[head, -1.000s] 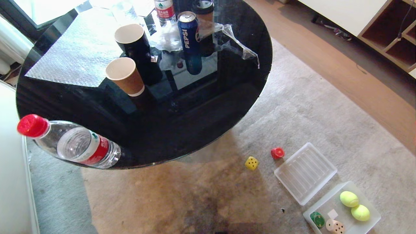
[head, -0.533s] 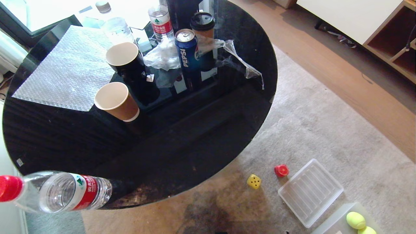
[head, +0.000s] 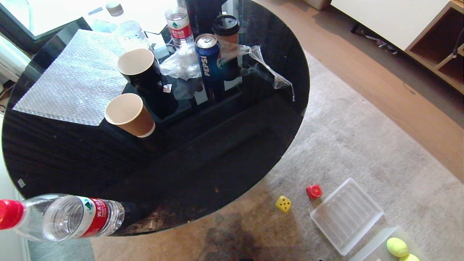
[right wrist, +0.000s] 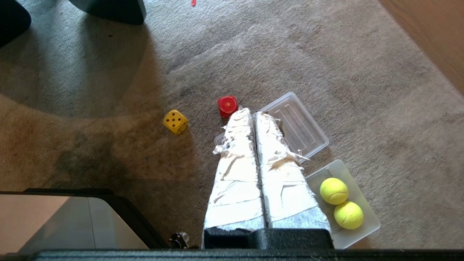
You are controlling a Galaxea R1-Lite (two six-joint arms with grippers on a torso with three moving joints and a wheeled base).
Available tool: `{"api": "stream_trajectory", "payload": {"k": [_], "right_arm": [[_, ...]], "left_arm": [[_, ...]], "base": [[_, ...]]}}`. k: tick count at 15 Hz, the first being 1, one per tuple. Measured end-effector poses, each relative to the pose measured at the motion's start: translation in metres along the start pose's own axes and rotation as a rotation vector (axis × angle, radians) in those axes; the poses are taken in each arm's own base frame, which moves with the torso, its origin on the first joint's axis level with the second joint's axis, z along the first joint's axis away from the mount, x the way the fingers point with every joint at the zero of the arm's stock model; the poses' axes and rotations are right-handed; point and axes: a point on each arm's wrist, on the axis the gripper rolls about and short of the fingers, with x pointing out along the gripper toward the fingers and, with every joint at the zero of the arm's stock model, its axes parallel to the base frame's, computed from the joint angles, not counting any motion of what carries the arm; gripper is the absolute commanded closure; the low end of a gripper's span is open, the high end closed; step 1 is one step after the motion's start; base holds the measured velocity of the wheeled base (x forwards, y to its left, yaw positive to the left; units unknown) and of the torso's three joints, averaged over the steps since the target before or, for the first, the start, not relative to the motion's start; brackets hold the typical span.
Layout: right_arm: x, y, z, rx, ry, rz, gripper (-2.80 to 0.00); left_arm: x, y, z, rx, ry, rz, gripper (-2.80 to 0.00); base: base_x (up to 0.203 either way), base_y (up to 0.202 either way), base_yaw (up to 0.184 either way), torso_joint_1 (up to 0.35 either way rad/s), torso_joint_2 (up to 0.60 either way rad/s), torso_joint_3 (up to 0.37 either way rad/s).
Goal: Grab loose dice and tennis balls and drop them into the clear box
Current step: Pick up toys out of the box
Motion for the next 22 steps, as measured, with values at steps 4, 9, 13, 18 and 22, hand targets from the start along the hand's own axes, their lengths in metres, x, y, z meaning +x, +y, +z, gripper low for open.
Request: {"api": "stream_trajectory", "payload": {"k": [4,9,13,18,22], "right_arm": [[0.0,0.0,0.0,0.001,0.0,0.0,0.0],[0.0,0.0,0.0,0.001,0.0,0.001,0.0],[0.0,0.0,0.0,0.001,0.0,0.0,0.0],[0.0,0.0,0.0,0.001,0.0,0.0,0.0],[0.0,0.0,0.0,0.001,0.0,0.0,0.0]], "left_arm": [[0.0,0.0,0.0,0.0,0.0,0.0,0.0],[0.0,0.0,0.0,0.0,0.0,0.0,0.0],[0.0,0.0,0.0,-0.001,0.0,0.0,0.0],[0.0,0.0,0.0001,0.0,-0.001,0.0,0.0],[0.0,0.0,0.0,0.0,0.0,0.0,0.0]], "base": [[0.0,0.0,0.0,0.0,0.0,0.0],[0.0,0.0,0.0,0.001,0.0,-0.103],[0.0,0.0,0.0,0.003,0.0,-0.203],[0.0,0.0,0.0,0.003,0.0,-0.2],[0.0,0.0,0.0,0.003,0.0,-0.201]]}}
